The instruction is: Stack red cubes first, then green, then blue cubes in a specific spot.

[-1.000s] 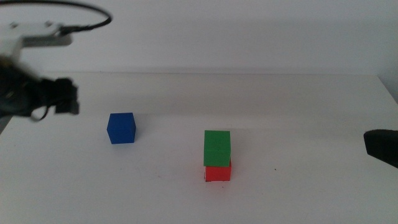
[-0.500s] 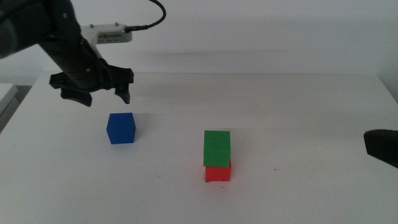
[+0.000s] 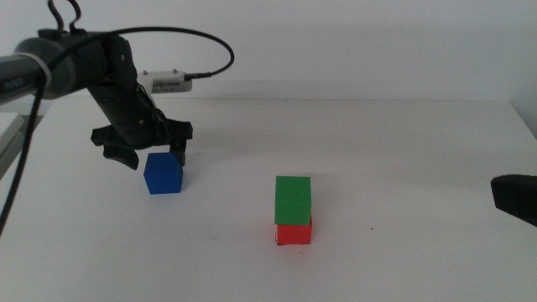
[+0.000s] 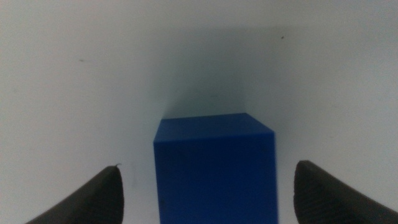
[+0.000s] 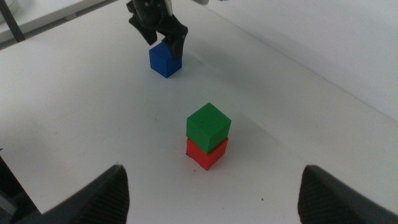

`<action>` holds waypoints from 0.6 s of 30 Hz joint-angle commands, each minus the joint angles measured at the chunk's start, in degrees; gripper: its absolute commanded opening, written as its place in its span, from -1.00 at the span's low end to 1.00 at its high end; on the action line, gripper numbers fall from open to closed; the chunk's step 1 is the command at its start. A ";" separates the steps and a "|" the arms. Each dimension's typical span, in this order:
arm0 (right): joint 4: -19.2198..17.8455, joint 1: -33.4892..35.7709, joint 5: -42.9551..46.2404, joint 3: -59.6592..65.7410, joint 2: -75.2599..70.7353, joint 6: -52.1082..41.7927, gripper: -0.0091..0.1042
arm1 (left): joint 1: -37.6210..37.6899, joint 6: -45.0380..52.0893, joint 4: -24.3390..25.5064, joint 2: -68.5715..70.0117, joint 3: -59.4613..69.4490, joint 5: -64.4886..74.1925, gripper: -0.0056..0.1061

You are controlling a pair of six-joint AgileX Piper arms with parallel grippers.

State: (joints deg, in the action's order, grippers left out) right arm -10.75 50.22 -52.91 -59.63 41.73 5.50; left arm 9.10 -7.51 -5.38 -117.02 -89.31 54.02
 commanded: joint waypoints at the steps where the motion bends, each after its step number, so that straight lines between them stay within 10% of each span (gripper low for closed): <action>1: -0.49 -0.51 0.27 0.16 -0.12 -0.20 0.54 | 0.16 -0.29 -0.69 -0.98 -0.46 -0.96 0.77; 10: -0.49 -0.51 0.27 0.16 -0.12 -0.20 0.54 | 0.16 1.12 -0.11 -2.71 -0.46 -0.40 0.59; 18: -0.49 -0.51 0.27 0.16 -0.12 -0.20 0.54 | 0.72 -0.30 -0.67 2.98 -0.46 6.72 -0.94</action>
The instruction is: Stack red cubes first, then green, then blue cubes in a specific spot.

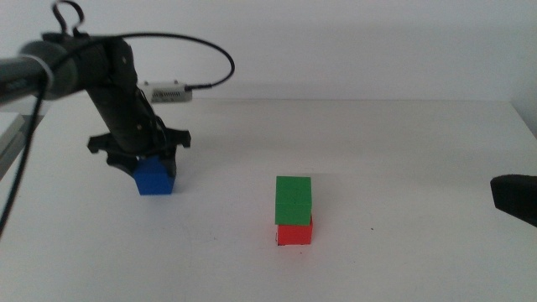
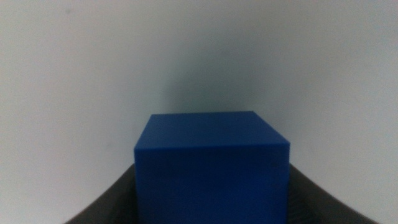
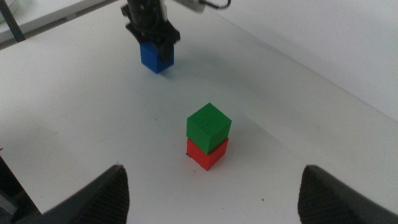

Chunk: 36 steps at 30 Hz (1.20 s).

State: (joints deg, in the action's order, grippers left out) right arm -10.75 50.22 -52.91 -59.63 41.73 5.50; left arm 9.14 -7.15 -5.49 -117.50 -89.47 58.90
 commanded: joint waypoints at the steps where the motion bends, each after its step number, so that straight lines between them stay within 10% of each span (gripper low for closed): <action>1: -0.49 -0.51 0.27 0.16 -0.12 -0.20 0.54 | 1.24 -2.01 0.45 5.65 -0.30 2.91 -0.93; 9: -0.49 -0.51 0.27 0.16 -0.12 -0.20 0.54 | 17.74 -20.84 11.94 17.57 -4.80 11.06 -0.93; 16: -0.49 -0.51 0.27 0.16 -0.12 -0.20 0.54 | 30.01 -29.61 10.62 15.00 -10.64 11.06 -0.93; 36: -0.49 -0.51 0.27 0.16 -0.12 -0.20 0.54 | 33.14 -30.62 7.41 6.73 -13.14 11.06 -0.93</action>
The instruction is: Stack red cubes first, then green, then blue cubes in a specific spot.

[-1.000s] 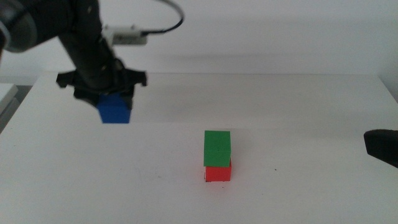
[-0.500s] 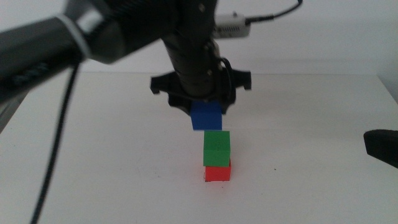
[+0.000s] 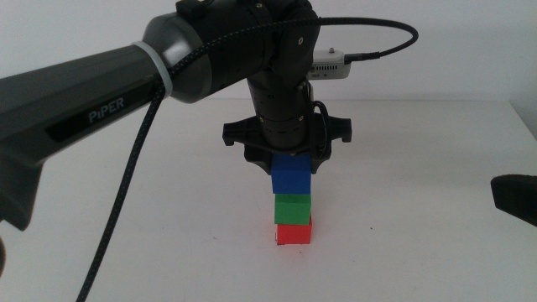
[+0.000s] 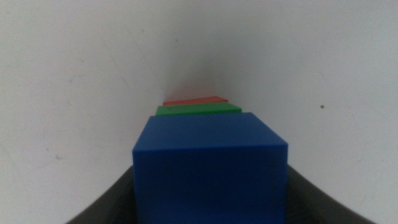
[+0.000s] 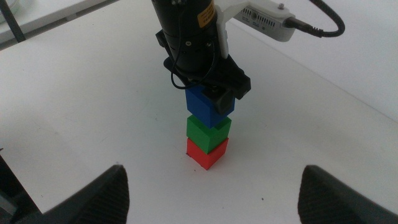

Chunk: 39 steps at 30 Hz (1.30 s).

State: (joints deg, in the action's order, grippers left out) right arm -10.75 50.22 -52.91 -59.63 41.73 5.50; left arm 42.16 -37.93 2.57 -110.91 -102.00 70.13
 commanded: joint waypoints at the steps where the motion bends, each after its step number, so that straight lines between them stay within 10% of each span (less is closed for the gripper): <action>1: -0.49 -0.51 0.27 0.16 -0.12 -0.20 0.54 | 0.12 0.16 -0.80 -0.10 -0.61 -0.16 -0.93; 14: -0.49 -0.51 0.27 0.16 -0.12 -0.20 0.54 | 0.12 0.34 -0.23 -2.59 -0.61 -0.16 -0.93; 18: -0.49 -0.51 0.27 0.16 -0.12 -0.20 0.54 | 0.12 0.44 -1.59 -2.69 -0.61 -0.75 -0.64; 27: -0.49 -0.51 0.27 0.16 -0.12 -0.20 0.54 | 0.12 1.71 1.07 -2.69 -0.61 -0.52 0.78; 39: -0.49 -0.51 0.27 0.16 -0.12 -0.20 0.54 | 0.12 8.84 4.60 13.66 -1.62 -0.16 0.78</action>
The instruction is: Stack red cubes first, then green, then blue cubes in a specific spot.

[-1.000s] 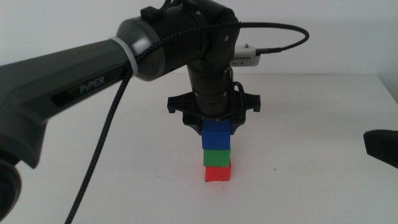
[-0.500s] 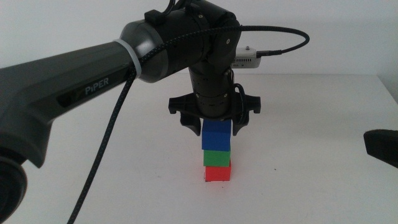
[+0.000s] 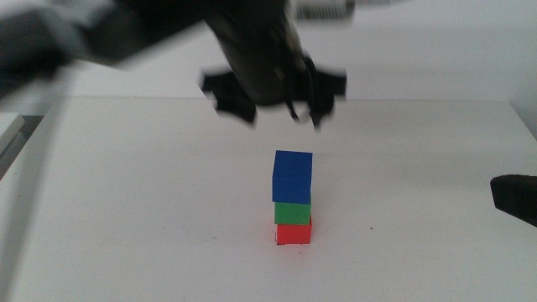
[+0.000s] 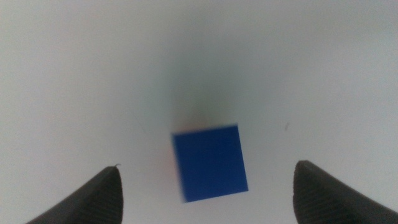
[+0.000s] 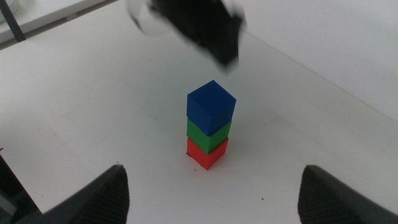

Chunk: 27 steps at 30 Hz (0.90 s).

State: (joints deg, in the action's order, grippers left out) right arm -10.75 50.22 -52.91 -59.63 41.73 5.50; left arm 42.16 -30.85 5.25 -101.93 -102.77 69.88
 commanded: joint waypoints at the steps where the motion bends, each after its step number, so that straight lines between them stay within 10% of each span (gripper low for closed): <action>1: -0.49 -0.51 0.27 0.16 -0.12 -0.20 0.54 | 0.12 2.61 4.23 7.61 -0.85 0.08 0.78; 5: -0.49 -0.51 0.27 0.16 -0.12 -0.20 0.54 | -0.74 9.46 11.73 18.44 -0.09 0.08 0.78; 15: -0.49 -0.51 0.27 0.16 -0.12 -0.20 0.54 | -22.52 25.34 10.94 47.28 17.50 0.08 0.78; 27: -0.49 -0.51 0.27 0.16 -0.27 -0.25 0.54 | -38.19 34.84 -2.03 63.47 28.85 -4.68 0.78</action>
State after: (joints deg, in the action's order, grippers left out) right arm -10.75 50.22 -52.91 -59.63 41.73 5.50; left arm 4.27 4.68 4.92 -38.69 -74.35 66.44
